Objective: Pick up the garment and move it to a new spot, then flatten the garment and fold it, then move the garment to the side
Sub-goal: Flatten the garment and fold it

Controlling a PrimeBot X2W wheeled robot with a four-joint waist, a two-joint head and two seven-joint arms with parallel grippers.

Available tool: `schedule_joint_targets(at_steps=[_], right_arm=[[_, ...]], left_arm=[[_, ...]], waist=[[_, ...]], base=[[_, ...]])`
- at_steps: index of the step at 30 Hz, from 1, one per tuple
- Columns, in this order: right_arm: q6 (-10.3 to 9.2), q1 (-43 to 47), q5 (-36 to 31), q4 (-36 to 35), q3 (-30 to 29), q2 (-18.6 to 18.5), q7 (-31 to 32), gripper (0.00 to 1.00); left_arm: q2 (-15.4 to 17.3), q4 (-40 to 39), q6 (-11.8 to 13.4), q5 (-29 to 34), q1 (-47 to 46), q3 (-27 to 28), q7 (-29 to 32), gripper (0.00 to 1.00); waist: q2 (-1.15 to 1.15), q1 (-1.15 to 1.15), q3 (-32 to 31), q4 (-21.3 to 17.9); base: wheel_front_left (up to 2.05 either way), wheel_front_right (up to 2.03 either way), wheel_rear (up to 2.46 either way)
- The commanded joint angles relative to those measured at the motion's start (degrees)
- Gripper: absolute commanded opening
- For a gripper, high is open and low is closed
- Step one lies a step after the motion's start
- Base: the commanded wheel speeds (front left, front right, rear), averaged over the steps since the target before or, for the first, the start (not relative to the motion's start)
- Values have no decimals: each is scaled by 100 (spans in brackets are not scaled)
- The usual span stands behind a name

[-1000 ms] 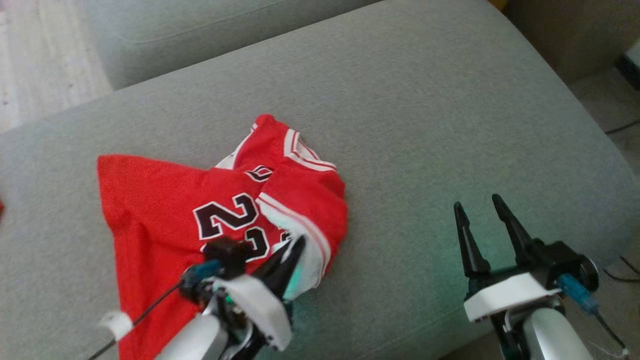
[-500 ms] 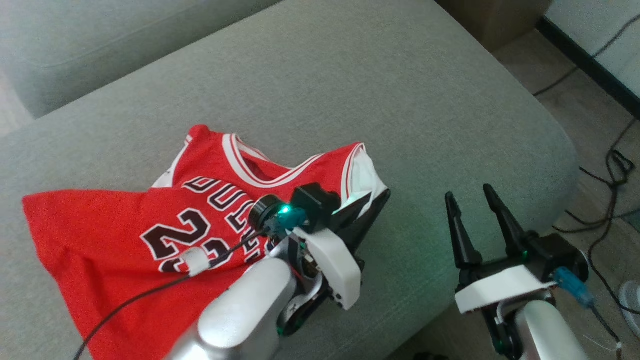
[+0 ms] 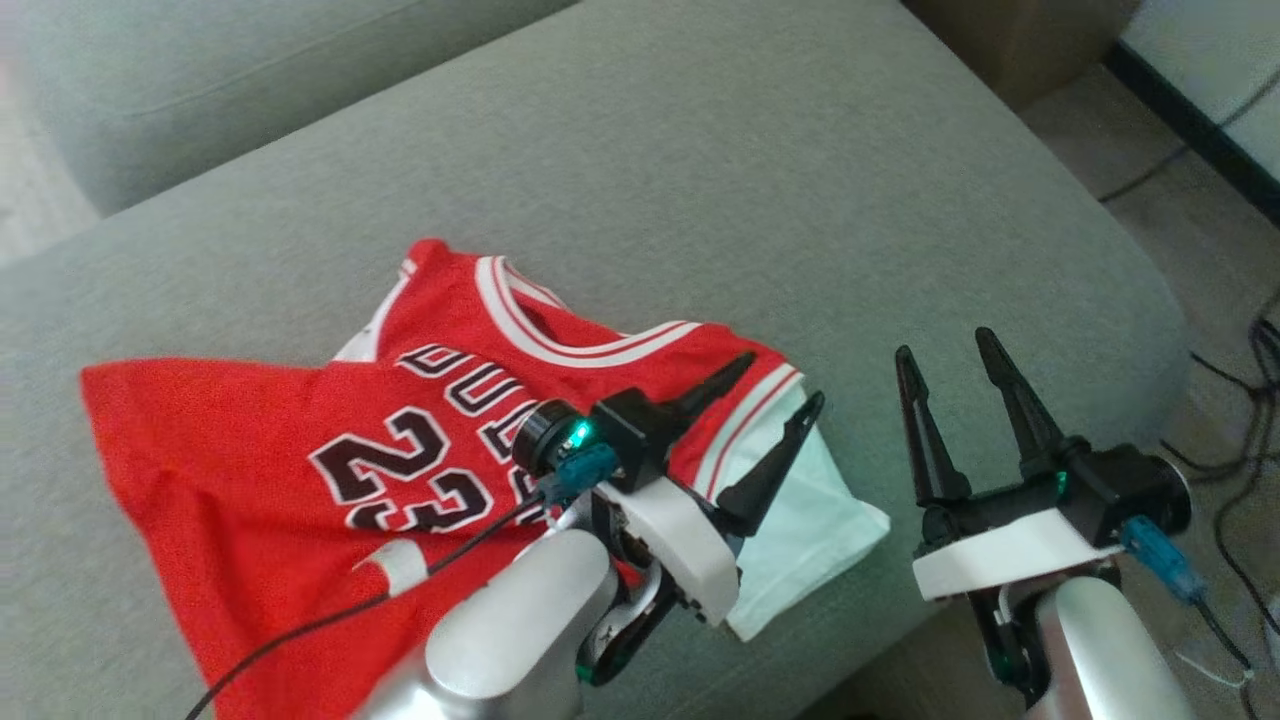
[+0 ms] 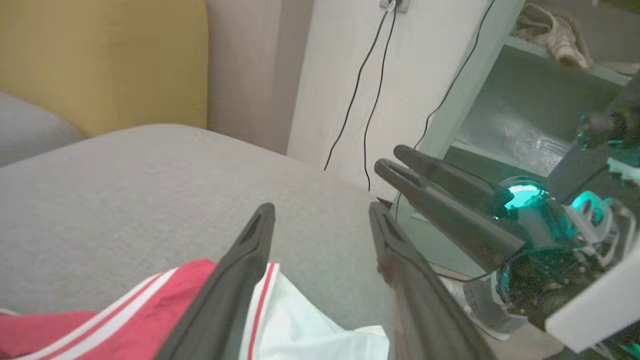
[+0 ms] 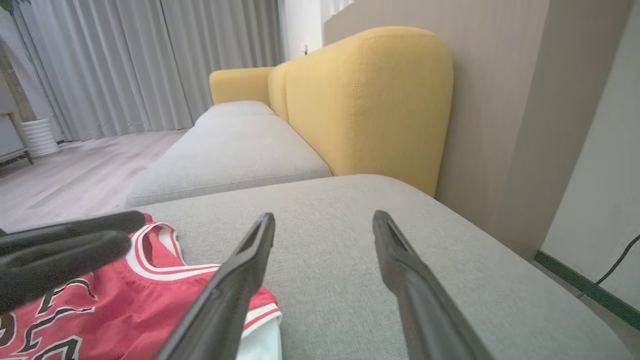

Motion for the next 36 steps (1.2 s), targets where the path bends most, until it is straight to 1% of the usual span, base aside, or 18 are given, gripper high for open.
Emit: schedule_joint_targets(at_steps=[1,3,5,6,7,9,10,12,17,20,22,24,26,28,31,32,33,36], right_arm=[[-4,-179,-54,-213,77,-2,-54,100],[-4,-167,-107,-221,46,-13,-54,100],[-4,-150,-150,-214,14,-43,-54,100],[-4,-135,-167,-206,-3,-65,-54,100],[-4,-103,-188,-190,-22,-105,-54,100],[-4,-57,-212,-165,-42,-156,-54,100],[-4,-57,-212,-165,-42,-156,-54,100],[-4,-2,-228,-141,-74,-198,-54,100],[-4,122,-252,-78,-140,-267,-54,100],[-4,177,-267,-23,-191,-278,-54,100],[-4,213,-276,27,-219,-281,-54,100],[-4,262,-285,83,-246,-278,-54,100],[-4,303,-289,147,-273,-271,-54,100],[-4,349,-301,217,-299,-263,-54,100],[-4,423,-319,313,-349,-247,-54,100],[-4,449,-316,339,-373,-239,-54,100],[-4,498,-328,388,-399,-224,-54,100],[-4,538,-352,446,-402,-197,-54,100]], left_arm=[[-1,-224,83,88,-174,179,-163,100],[90,-263,220,118,-68,280,-363,100],[248,-320,383,171,68,393,-565,100],[341,-352,470,209,149,445,-674,100],[539,-431,651,235,375,578,-888,100],[725,-553,830,182,667,764,-1057,100],[725,-553,830,182,667,764,-1057,100],[937,-692,1034,190,971,962,-1198,100],[1307,-990,1466,152,1818,1594,-1351,100],[1412,-1212,1626,257,2296,2031,-1362,100],[1424,-1370,1699,368,2642,2356,-1364,100],[1386,-1517,1723,451,2989,2711,-1364,100],[1370,-1601,1680,606,3289,2990,-1365,100],[1287,-1642,1594,684,3548,3258,-1365,100],[1154,-1603,1424,819,3810,3564,-1365,100],[1096,-1582,1342,842,3847,3675,-1365,100],[977,-1529,1175,928,3881,3855,-1366,100],[811,-1423,976,1097,3896,4053,-1366,100]], waist=[[0,0,-101,206],[0,0,-155,359],[0,0,-220,514],[0,0,-262,601],[0,0,-347,762],[0,0,-429,926],[0,0,-429,926],[0,0,-508,1094],[0,0,-638,1514],[0,0,-701,1731],[0,0,-742,1857],[0,0,-778,1969],[0,0,-806,2058],[0,0,-831,2136],[0,0,-852,2241],[0,0,-856,2272],[0,0,-865,2327],[0,0,-873,2368]], base=[[0,0,0],[0,0,0],[0,0,0],[0,0,0],[0,0,0],[0,0,0],[0,0,0],[0,0,0],[0,0,0],[0,0,0],[0,0,0],[0,0,0],[0,0,0],[0,0,0],[0,0,0],[0,0,0],[0,0,0],[0,0,0]])
